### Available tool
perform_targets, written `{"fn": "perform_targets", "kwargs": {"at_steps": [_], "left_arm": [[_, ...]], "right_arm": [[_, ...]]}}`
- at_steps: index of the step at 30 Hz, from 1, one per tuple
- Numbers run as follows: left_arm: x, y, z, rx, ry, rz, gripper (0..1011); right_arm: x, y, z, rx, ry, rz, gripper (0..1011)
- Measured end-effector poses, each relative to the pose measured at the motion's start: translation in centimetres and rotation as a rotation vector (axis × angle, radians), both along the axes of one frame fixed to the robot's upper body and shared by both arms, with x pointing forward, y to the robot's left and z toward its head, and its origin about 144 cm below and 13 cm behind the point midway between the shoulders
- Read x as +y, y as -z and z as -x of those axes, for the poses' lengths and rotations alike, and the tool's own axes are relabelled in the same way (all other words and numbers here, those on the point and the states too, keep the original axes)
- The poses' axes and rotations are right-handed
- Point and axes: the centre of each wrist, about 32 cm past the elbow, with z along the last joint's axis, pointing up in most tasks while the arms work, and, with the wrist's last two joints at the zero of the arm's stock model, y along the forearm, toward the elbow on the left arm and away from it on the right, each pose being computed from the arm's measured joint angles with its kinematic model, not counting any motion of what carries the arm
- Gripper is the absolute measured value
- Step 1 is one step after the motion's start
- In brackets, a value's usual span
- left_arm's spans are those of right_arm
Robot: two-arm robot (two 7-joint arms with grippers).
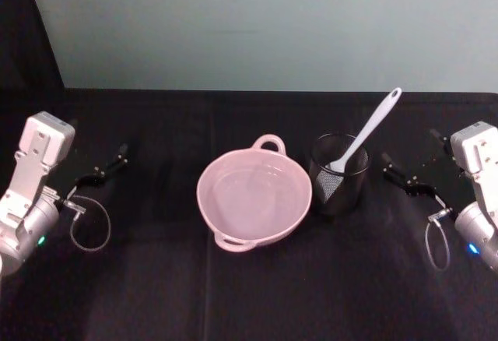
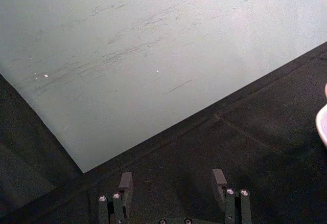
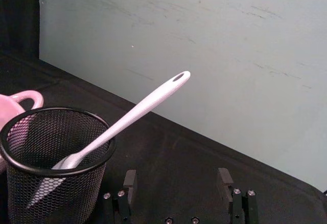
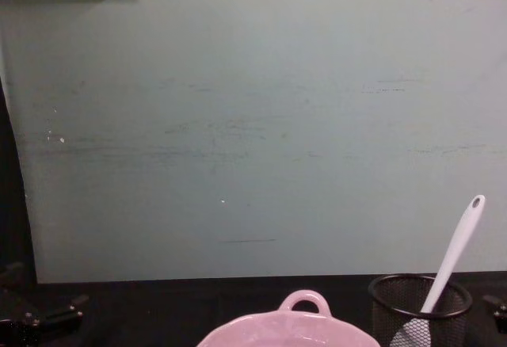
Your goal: Use the one hand to pick up the spoon and stir the clear water in the bowl.
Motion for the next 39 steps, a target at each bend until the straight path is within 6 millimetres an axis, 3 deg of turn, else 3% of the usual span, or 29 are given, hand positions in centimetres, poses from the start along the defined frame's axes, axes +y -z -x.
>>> {"fn": "perform_targets", "kwargs": {"at_steps": [11, 23, 28, 33, 39], "left_arm": [[0.0, 0.0, 0.0, 0.000, 0.000, 0.000, 1011], [0.0, 0.0, 0.0, 0.000, 0.000, 0.000, 1011], [0.0, 0.0, 0.0, 0.000, 0.000, 0.000, 1011], [0.0, 0.0, 0.0, 0.000, 0.000, 0.000, 1011], [0.0, 0.0, 0.0, 0.000, 0.000, 0.000, 1011]], "right_arm": [[0.0, -0.2, 0.5, -0.001, 0.000, 0.003, 1002], [-0.2, -2.1, 3.0, 0.017, -0.027, -0.087, 1002], [-0.4, -2.1, 2.6, -0.003, -0.076, -0.304, 1003], [-0.3, -1.4, 0.8, 0.031, -0.106, -0.566, 1003], [0.3, -1.1, -0.9, 0.079, -0.122, -0.736, 1003]]}}
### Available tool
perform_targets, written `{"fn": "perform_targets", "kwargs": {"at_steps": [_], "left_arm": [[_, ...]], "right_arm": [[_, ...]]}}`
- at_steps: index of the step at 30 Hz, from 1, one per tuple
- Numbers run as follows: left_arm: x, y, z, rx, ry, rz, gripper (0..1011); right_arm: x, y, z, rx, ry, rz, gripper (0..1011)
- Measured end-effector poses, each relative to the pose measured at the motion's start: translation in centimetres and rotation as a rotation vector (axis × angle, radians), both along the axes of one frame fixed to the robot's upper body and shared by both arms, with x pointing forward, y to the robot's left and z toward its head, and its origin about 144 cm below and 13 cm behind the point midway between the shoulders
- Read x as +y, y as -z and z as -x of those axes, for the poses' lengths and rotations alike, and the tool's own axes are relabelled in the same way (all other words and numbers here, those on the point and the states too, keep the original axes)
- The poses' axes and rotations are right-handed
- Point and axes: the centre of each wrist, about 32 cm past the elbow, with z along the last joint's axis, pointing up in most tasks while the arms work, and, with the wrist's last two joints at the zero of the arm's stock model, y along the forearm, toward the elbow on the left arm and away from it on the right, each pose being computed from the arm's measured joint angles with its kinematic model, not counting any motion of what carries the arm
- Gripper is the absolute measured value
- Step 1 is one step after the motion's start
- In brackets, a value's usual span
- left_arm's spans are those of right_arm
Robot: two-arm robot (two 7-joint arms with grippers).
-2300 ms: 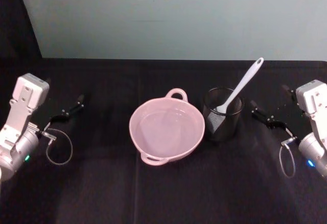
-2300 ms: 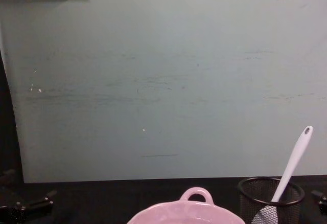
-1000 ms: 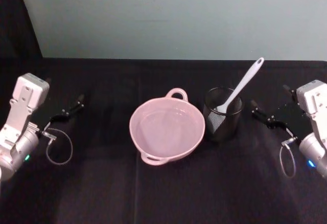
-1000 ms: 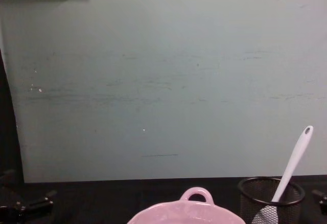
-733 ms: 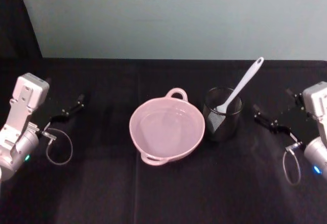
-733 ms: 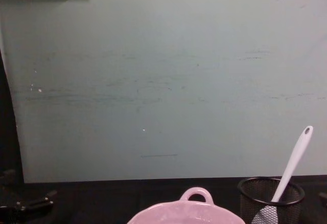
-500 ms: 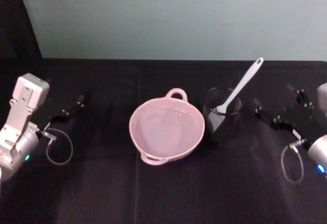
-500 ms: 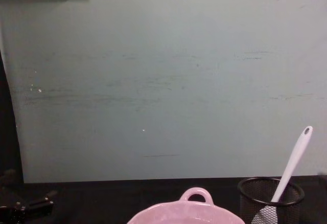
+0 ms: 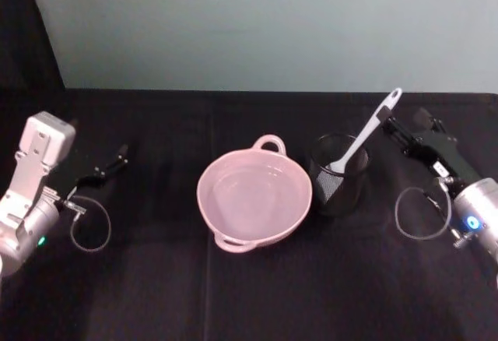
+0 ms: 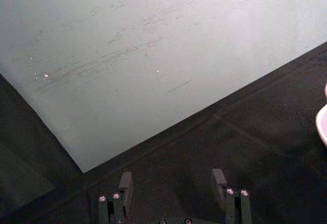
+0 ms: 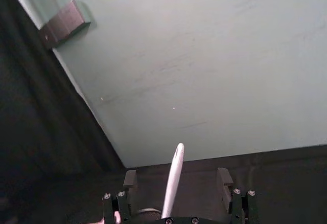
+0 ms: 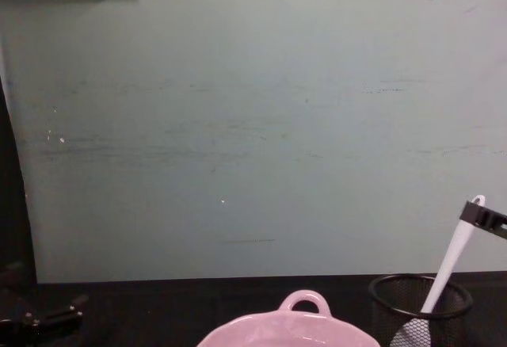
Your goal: Use the one hand to pick up the spoon and stir the clear water in the bowl.
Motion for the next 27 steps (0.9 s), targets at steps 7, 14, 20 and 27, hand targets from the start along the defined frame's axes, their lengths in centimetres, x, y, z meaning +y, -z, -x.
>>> {"fn": "perform_targets", "kwargs": {"at_steps": [7, 14, 20, 27], "left_arm": [[0.0, 0.0, 0.0, 0.000, 0.000, 0.000, 1011], [0.0, 0.0, 0.0, 0.000, 0.000, 0.000, 1011], [0.0, 0.0, 0.0, 0.000, 0.000, 0.000, 1011], [0.0, 0.0, 0.0, 0.000, 0.000, 0.000, 1011]], "right_arm": [[0.8, 0.0, -1.8, 0.053, -0.022, -0.112, 1002], [1.5, 0.1, -3.3, 0.106, -0.023, -0.168, 1002], [2.0, 0.2, -4.0, 0.126, -0.028, -0.198, 1000], [2.4, 0.4, -4.1, 0.144, -0.024, -0.198, 839]]}}
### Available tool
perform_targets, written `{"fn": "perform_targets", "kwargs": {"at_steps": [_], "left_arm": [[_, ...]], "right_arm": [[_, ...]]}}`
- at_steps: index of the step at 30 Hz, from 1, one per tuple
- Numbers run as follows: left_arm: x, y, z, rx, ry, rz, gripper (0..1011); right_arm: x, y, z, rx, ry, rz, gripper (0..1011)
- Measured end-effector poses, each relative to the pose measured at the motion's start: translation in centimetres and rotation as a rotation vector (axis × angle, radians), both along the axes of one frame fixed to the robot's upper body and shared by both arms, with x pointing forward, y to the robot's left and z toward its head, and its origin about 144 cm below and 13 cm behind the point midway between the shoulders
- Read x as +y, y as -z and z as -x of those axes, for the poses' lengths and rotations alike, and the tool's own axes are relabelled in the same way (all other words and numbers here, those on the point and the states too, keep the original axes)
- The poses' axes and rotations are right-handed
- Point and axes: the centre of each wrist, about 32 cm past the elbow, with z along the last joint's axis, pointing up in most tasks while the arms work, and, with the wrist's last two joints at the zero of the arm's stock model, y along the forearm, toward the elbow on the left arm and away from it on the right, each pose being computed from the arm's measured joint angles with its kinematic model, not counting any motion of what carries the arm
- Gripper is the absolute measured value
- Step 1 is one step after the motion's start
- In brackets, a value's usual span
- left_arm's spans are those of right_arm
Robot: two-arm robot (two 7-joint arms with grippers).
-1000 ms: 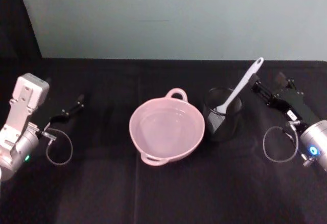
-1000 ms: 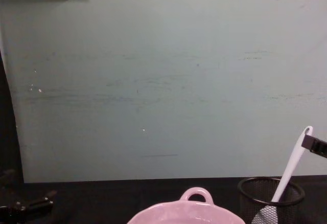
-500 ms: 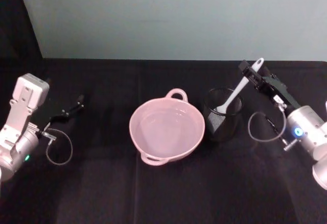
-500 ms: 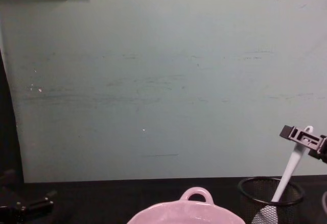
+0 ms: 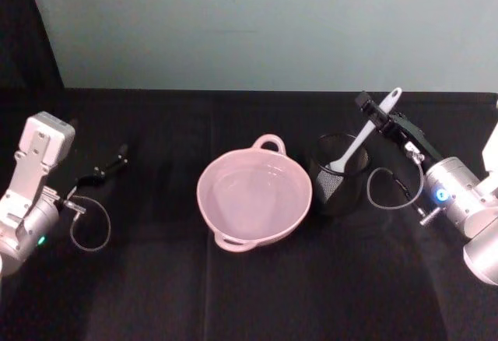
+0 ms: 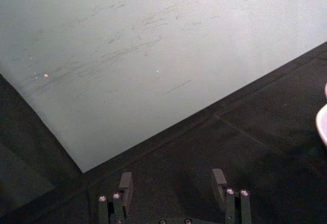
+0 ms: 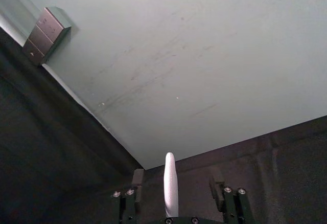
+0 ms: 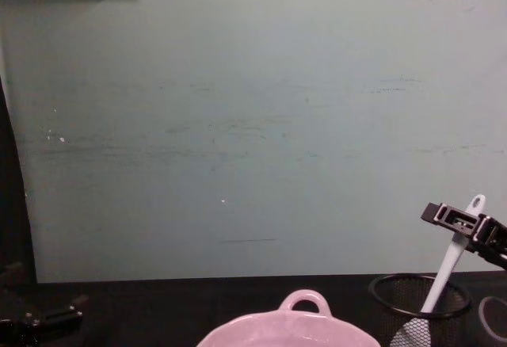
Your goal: Use the one hand to pick up the spoon and stir the clear water in the bowl.
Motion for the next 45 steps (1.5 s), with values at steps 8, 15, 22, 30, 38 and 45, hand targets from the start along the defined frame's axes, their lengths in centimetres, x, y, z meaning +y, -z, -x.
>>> {"fn": "perform_targets", "kwargs": {"at_steps": [8, 15, 22, 30, 38, 45], "left_arm": [[0.0, 0.0, 0.0, 0.000, 0.000, 0.000, 1011], [0.0, 0.0, 0.0, 0.000, 0.000, 0.000, 1011], [0.0, 0.0, 0.0, 0.000, 0.000, 0.000, 1011], [0.0, 0.0, 0.0, 0.000, 0.000, 0.000, 1011], [0.0, 0.0, 0.0, 0.000, 0.000, 0.000, 1011], [0.0, 0.0, 0.0, 0.000, 0.000, 0.000, 1011]], "right_arm": [[0.2, 0.0, 0.0, 0.002, 0.003, -0.003, 609], [0.2, 0.0, 0.0, -0.004, 0.006, -0.004, 390], [0.1, -0.1, 0.1, -0.011, 0.006, -0.002, 169], [0.0, -1.1, 0.1, -0.048, -0.002, 0.047, 120], [0.2, -4.9, 0.2, -0.169, -0.043, 0.233, 120], [0.6, -9.1, 0.4, -0.258, -0.125, 0.430, 120]]}}
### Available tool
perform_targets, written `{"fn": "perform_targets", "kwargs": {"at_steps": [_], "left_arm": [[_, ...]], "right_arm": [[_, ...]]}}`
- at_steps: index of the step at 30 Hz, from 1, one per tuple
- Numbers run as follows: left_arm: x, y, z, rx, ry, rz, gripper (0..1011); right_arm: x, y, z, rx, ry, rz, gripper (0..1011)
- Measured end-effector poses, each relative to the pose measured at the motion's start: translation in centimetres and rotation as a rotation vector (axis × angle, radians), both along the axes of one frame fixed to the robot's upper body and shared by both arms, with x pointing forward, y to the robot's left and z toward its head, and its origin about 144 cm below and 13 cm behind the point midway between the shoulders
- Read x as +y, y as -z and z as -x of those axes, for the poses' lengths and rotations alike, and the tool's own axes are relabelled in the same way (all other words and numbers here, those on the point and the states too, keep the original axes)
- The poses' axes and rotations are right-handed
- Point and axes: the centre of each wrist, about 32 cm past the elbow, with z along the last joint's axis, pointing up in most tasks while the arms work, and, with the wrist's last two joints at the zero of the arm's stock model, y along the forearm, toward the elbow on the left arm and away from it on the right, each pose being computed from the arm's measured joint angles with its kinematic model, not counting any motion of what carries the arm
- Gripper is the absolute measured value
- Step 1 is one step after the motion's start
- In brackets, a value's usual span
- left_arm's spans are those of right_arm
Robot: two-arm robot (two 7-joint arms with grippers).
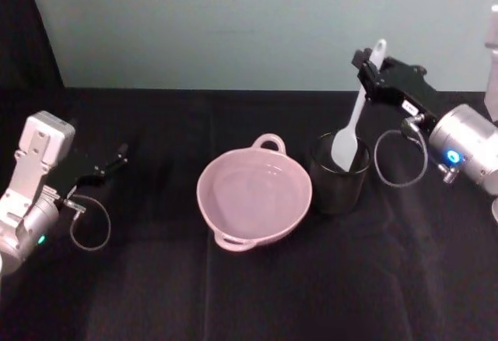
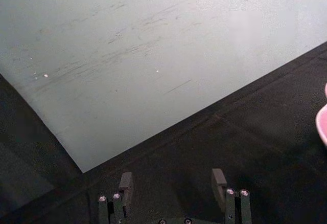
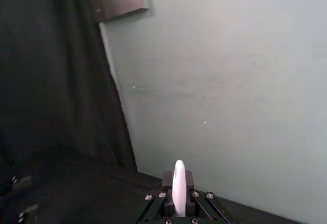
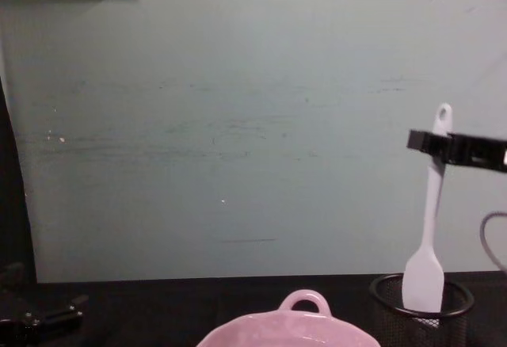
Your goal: Use the one hand to pick up the spoon and stir the clear water in the bowl.
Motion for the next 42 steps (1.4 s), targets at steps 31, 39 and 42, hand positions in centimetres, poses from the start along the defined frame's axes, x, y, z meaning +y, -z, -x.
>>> {"fn": "perform_targets", "kwargs": {"at_steps": [31, 39, 42], "left_arm": [[0.0, 0.0, 0.0, 0.000, 0.000, 0.000, 1011], [0.0, 0.0, 0.0, 0.000, 0.000, 0.000, 1011], [0.0, 0.0, 0.0, 0.000, 0.000, 0.000, 1011]], "right_arm": [[1.2, -6.3, 0.7, -0.058, -0.099, 0.135, 120], [1.2, -6.3, 0.7, -0.058, -0.099, 0.134, 120], [1.2, -6.3, 0.7, -0.058, -0.100, 0.134, 120]]}}
